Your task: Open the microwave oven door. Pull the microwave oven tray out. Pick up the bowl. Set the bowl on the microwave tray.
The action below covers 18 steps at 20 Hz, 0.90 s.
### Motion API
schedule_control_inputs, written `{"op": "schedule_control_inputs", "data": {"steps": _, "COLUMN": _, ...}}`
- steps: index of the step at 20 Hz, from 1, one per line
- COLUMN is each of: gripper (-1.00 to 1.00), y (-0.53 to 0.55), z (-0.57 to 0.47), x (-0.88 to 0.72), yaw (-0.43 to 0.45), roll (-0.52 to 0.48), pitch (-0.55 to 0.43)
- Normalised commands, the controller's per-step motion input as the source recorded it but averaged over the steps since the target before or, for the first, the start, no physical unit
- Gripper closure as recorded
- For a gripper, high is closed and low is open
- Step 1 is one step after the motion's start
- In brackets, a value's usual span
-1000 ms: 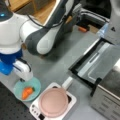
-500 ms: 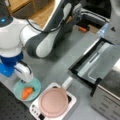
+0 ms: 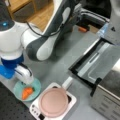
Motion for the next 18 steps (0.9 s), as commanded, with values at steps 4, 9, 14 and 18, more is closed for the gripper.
{"op": "schedule_control_inputs", "data": {"steps": 4, "gripper": -1.00, "y": -0.13, "z": -0.10, "x": 0.09, "yaw": 0.130, "roll": -0.072, "pitch": 0.032}}
{"op": "schedule_control_inputs", "data": {"steps": 9, "gripper": -1.00, "y": -0.12, "z": -0.08, "x": 0.05, "yaw": 0.137, "roll": -0.083, "pitch": 0.034}}
{"op": "schedule_control_inputs", "data": {"steps": 14, "gripper": -1.00, "y": -0.12, "z": -0.06, "x": 0.00, "yaw": 0.141, "roll": -0.111, "pitch": 0.022}}
{"op": "schedule_control_inputs", "data": {"steps": 18, "gripper": -1.00, "y": -0.08, "z": -0.08, "x": 0.02, "yaw": 0.148, "roll": -0.121, "pitch": -0.009}}
